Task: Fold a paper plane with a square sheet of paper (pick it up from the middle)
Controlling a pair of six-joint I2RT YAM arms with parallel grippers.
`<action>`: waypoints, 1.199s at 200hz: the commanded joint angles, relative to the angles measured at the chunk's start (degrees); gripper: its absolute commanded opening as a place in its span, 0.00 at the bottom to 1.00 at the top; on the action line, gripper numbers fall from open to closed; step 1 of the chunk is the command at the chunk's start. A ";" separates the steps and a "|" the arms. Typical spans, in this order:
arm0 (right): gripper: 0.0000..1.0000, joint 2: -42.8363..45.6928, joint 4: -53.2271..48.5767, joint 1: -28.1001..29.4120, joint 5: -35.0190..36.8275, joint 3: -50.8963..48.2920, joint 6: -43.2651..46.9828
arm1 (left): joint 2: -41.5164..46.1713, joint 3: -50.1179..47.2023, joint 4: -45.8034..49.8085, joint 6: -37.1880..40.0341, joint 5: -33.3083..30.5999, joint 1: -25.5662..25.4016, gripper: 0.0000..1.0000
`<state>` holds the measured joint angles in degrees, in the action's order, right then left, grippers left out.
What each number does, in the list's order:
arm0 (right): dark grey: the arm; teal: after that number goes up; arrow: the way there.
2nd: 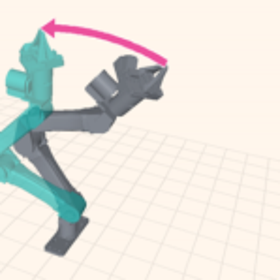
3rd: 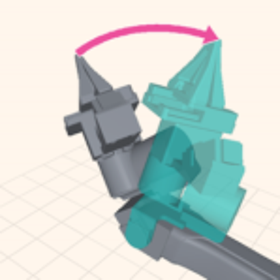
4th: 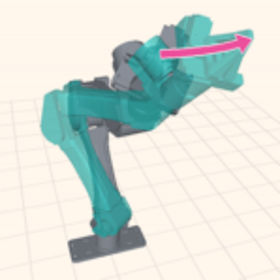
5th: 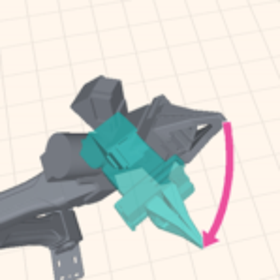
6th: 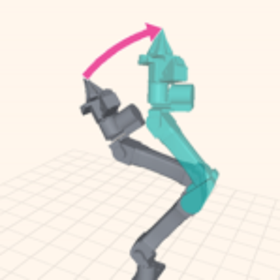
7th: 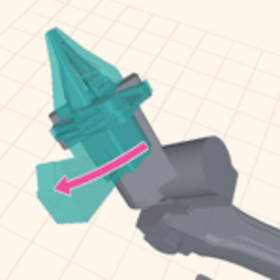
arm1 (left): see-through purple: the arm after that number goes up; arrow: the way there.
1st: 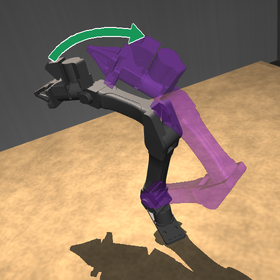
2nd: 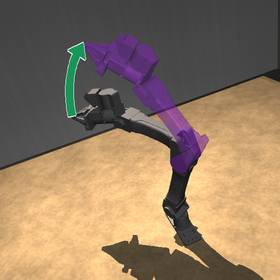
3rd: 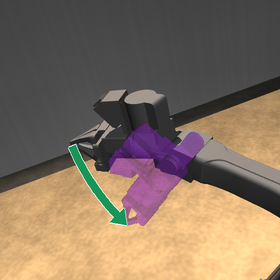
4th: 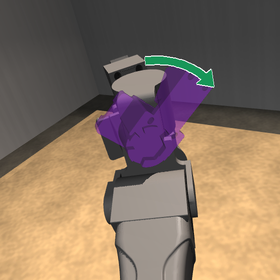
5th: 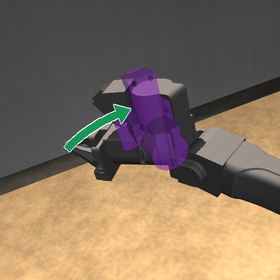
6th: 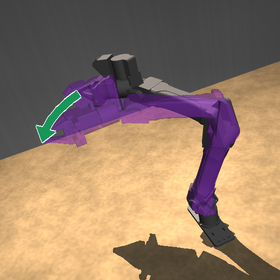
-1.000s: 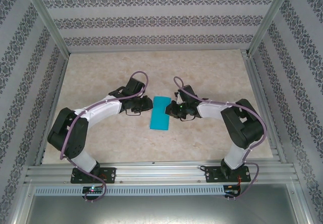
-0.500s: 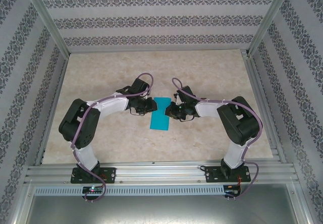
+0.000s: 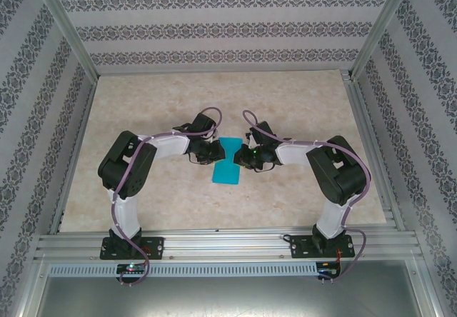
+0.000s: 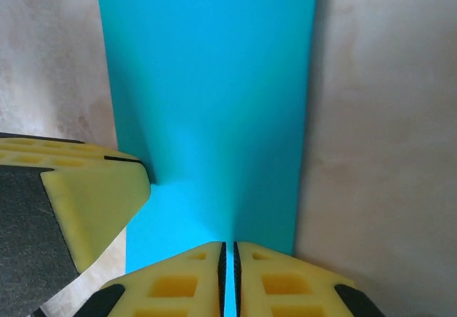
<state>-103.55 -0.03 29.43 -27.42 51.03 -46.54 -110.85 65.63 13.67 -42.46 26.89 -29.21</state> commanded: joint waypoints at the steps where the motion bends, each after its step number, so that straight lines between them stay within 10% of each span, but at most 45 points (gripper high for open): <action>1: 0.14 1.77 -1.69 0.80 0.31 2.05 0.66 | -1.08 -1.00 0.92 -0.06 -2.72 -0.58 0.17; 240: 0.15 6.62 1.06 4.85 2.53 -3.65 -1.74 | 0.37 -3.20 1.83 1.01 -2.65 -0.62 0.13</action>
<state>-95.37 0.73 33.65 -25.30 47.16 -48.29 -110.06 63.96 11.99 -42.41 26.22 -29.28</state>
